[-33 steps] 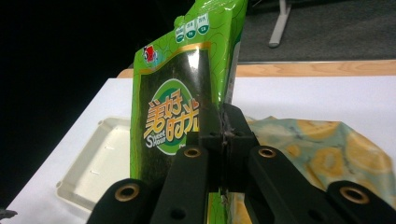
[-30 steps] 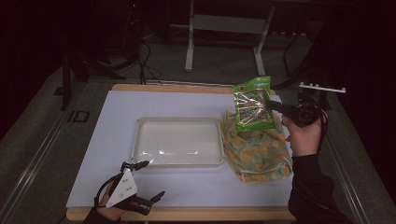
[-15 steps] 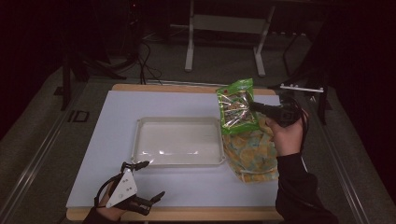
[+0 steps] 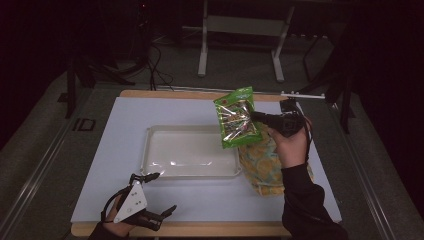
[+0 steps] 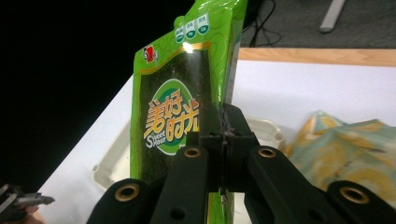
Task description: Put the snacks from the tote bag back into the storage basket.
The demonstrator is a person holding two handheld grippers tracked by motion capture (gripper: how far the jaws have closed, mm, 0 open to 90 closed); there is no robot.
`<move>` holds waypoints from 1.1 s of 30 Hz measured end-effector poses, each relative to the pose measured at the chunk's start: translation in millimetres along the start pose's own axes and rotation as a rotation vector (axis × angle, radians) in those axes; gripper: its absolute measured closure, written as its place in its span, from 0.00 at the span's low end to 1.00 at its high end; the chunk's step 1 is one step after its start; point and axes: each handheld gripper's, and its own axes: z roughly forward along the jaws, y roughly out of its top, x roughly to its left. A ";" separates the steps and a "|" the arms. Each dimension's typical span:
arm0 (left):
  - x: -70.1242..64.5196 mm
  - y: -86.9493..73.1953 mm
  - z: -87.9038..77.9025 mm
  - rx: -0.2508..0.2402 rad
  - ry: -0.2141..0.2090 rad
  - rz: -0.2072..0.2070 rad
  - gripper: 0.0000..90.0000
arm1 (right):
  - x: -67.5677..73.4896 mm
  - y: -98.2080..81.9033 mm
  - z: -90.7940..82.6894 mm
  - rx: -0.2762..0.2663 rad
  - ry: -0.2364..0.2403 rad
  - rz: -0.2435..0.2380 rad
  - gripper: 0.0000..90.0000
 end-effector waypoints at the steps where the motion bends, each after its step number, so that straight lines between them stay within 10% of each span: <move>1: 0.0 0.0 0.0 0.000 0.000 0.001 0.00 | 1.7 -0.7 2.2 0.000 0.002 -0.001 0.99; 33: 0.0 0.0 0.8 0.000 -0.010 0.002 0.00 | 15.5 -38.6 60.5 -0.027 0.026 0.102 0.99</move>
